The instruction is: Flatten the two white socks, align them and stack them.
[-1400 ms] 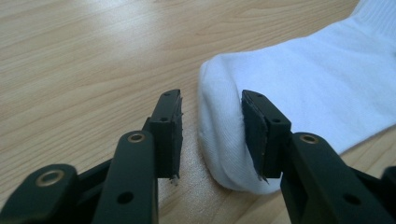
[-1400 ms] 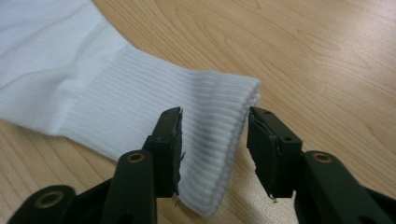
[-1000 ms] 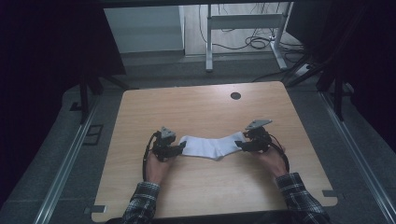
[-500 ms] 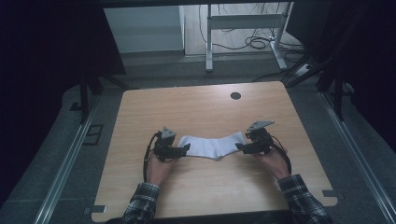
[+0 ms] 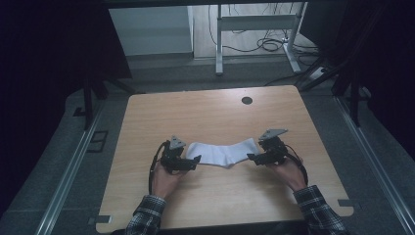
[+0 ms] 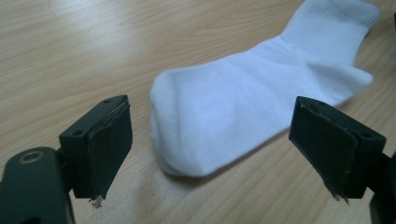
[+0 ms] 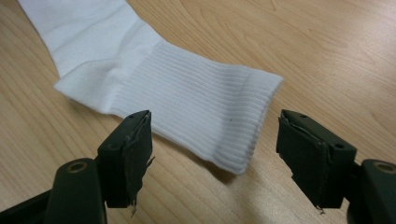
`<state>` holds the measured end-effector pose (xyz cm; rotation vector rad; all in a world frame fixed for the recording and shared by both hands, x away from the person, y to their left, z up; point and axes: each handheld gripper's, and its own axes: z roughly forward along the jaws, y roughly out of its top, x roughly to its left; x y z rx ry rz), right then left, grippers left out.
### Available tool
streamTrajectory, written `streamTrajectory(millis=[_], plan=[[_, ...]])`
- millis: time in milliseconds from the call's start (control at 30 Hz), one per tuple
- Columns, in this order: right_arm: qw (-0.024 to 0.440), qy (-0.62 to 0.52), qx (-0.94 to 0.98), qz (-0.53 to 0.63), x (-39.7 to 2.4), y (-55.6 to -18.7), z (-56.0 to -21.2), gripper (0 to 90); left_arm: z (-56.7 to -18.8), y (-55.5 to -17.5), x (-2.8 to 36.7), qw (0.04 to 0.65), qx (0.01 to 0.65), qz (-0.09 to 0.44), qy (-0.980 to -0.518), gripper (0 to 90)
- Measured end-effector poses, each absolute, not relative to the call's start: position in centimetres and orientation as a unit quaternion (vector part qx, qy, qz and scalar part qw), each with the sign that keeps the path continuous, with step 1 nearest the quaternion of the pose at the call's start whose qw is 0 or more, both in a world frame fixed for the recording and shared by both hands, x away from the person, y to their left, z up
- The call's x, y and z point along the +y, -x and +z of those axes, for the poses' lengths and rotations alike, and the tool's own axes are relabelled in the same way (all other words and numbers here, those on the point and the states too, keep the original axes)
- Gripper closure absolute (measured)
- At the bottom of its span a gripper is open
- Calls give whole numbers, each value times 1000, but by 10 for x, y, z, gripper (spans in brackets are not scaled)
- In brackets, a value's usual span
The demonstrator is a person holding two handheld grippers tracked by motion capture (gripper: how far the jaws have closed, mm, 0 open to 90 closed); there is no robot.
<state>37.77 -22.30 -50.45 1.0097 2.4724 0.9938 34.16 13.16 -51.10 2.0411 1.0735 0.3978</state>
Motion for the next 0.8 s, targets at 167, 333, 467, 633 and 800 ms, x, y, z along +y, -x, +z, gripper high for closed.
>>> streamTrajectory(millis=[167,333,467,633,800], plan=[[145,-348,856,354,-228,-371,-500,230,-509,-334,134,388,420,156,-805,135],[145,-345,853,363,-231,-368,-495,187,-508,-327,137,389,418,155,-806,135],[146,-344,852,367,-234,-364,-491,167,-507,-320,139,383,415,157,-810,132],[146,-341,854,366,-238,-357,-490,138,-505,-307,143,380,413,164,-811,125],[147,-340,853,367,-243,-349,-488,132,-503,-296,149,383,411,172,-809,122]])
